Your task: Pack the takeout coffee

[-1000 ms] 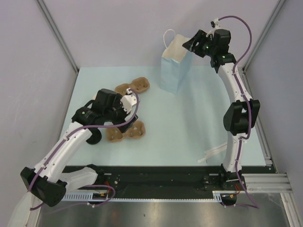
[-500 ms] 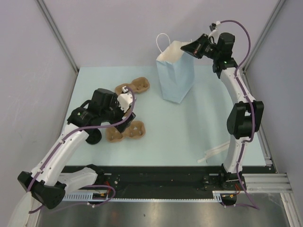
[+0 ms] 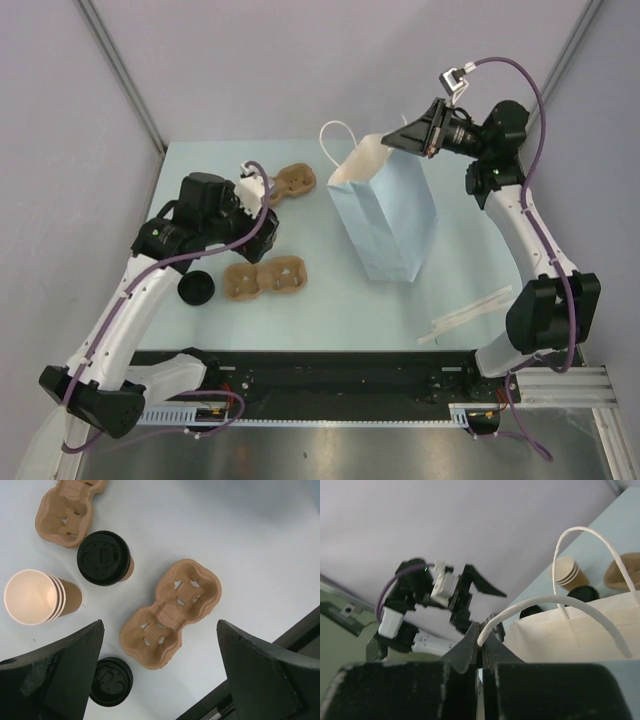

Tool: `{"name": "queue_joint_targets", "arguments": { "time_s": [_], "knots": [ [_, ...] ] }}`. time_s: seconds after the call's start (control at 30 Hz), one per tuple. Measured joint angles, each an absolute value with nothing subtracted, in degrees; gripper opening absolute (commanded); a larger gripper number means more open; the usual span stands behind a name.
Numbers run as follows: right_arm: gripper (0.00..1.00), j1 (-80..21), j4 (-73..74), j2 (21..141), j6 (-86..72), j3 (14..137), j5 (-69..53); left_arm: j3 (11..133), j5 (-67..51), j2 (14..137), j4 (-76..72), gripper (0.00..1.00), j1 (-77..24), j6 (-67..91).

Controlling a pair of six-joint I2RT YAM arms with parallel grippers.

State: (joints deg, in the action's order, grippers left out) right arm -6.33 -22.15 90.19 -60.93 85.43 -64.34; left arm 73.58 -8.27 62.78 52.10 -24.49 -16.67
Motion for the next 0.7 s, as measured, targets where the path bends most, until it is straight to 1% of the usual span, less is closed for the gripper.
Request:
{"name": "queue_joint_targets", "arguments": {
  "time_s": [0.13,0.27,0.37,0.53,0.63,0.67,0.7],
  "knots": [
    [0.0,-10.15,-23.64,85.95,-61.3,80.95,-67.05,73.76,-12.73,63.4,50.74,1.0,-18.57,-14.22],
    [0.0,-12.91,-19.75,82.15,-56.77,78.08,-68.86,73.49,-17.32,63.92,48.8,1.0,-12.73,-12.4],
    [0.0,-12.6,-12.1,78.67,-50.06,76.86,-69.58,71.81,-20.29,63.18,46.22,0.99,-10.57,-12.03],
    [0.0,-11.09,5.58,73.23,-35.38,74.35,-69.34,68.93,-23.09,63.02,45.52,1.0,-9.63,-12.67],
    [0.06,-10.94,13.47,70.81,-29.43,70.7,-67.79,67.75,-25.5,63.72,45.32,1.0,-7.14,-12.27],
    [0.13,-11.07,15.73,70.15,-28.1,69.34,-67.09,67.05,-26.24,63.77,45.23,1.0,-5.82,-11.86],
    [0.15,-11.16,17.98,69.52,-26.81,67.94,-66.32,66.19,-26.94,63.77,45.04,0.99,-4.45,-11.22]
  ]
}}
